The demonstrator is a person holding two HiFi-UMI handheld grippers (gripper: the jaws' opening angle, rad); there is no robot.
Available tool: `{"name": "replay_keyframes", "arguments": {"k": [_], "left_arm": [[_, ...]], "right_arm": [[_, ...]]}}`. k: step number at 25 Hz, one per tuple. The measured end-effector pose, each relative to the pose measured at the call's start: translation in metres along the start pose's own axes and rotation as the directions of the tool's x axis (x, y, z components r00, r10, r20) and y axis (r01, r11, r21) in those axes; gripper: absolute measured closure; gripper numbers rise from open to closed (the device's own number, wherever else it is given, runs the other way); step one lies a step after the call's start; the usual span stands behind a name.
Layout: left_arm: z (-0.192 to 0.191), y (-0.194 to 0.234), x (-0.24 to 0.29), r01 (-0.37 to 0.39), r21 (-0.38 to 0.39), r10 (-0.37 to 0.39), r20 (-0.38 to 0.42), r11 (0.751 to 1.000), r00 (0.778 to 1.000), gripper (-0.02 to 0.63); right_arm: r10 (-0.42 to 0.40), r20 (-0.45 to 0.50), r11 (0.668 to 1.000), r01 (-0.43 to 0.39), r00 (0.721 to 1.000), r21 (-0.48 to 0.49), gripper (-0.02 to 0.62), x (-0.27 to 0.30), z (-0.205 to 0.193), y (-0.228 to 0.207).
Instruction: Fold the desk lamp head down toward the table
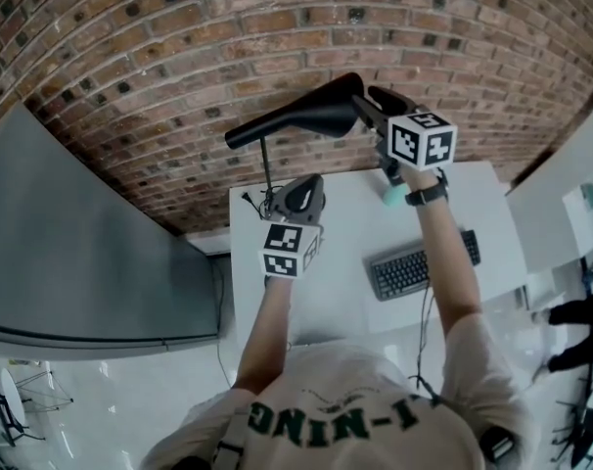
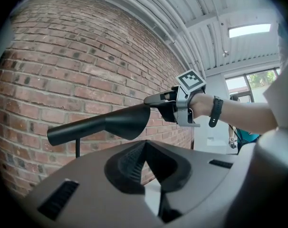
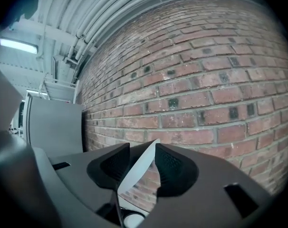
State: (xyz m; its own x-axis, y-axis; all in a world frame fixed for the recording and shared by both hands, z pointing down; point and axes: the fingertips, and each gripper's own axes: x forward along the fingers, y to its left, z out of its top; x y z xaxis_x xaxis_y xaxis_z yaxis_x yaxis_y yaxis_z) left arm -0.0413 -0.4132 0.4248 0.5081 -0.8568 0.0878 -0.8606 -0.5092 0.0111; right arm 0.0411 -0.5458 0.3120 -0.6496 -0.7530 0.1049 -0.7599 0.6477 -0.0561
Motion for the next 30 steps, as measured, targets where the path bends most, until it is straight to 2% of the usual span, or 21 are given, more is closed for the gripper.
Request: {"name": "replay_keyframes", "arguments": {"k": [3, 7, 8, 13, 23, 30], "left_arm": [[0.000, 0.004, 0.002, -0.014, 0.015, 0.014, 0.007, 1.000, 1.000, 0.606], [-0.003, 0.008, 0.004, -0.026, 0.010, 0.026, 0.006, 1.000, 1.000, 0.606], [-0.002, 0.009, 0.004, -0.031, 0.005, 0.031, 0.009, 1.000, 0.999, 0.606], [0.002, 0.013, 0.003, -0.046, 0.002, 0.046, 0.029, 0.999, 0.999, 0.606], [-0.006, 0.008, 0.006, -0.030, 0.008, 0.030, 0.011, 1.000, 0.999, 0.606], [-0.010, 0.011, 0.009, -0.033, 0.010, 0.033, 0.003, 0.999, 0.999, 0.606]], "right_arm": [[-0.017, -0.016, 0.998, 0.018, 1.000, 0.056, 0.448, 0.006, -0.002, -0.007], [0.004, -0.021, 0.994, -0.002, 1.000, 0.112, 0.459, 0.011, -0.006, -0.004], [0.011, -0.018, 0.993, -0.009, 1.000, 0.116, 0.483, 0.011, -0.005, -0.003], [0.016, -0.023, 0.992, -0.013, 1.000, 0.125, 0.497, 0.010, -0.004, -0.002], [0.002, -0.024, 0.993, 0.001, 1.000, 0.115, 0.500, 0.006, -0.004, -0.003], [0.011, -0.037, 0.987, -0.005, 0.999, 0.159, 0.500, 0.007, -0.020, -0.010]]}}
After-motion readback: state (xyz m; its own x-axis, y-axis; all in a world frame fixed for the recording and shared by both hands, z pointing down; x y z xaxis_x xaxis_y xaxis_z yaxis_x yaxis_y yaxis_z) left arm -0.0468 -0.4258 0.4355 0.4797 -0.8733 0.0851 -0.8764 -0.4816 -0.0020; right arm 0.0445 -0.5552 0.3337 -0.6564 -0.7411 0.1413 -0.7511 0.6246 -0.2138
